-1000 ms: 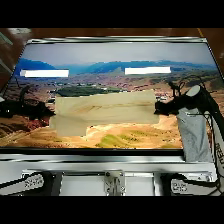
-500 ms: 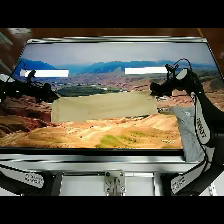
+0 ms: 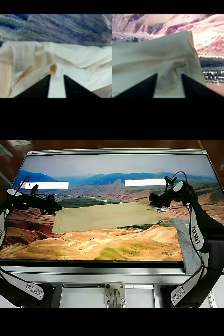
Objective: Fold the shirts.
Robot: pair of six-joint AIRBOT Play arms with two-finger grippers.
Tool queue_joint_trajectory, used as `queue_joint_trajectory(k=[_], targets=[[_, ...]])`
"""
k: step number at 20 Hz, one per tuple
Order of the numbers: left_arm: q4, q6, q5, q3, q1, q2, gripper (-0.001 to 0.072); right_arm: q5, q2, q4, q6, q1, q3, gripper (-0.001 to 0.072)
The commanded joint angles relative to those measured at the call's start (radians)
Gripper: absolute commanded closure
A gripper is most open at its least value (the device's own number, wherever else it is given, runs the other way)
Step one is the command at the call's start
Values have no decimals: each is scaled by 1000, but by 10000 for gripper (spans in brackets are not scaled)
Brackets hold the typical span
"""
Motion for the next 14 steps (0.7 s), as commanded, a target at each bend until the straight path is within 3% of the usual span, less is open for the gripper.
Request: queue_joint_trajectory(k=[1,4,8,13,14], targets=[[-10,-10,-72,11,15,-8,165,34,22,3,-40,-7,4,26],[-11,-12,-152,26,58,5,163,101,53,-71,-19,-53,3,26],[-14,-11,-179,26,64,39,171,181,-18,118,3,-115,3,25],[-65,-7,-179,26,32,52,172,157,-128,287,1,-60,3,29],[-73,-7,-179,26,25,53,172,146,-134,289,-8,-49,3,106]])
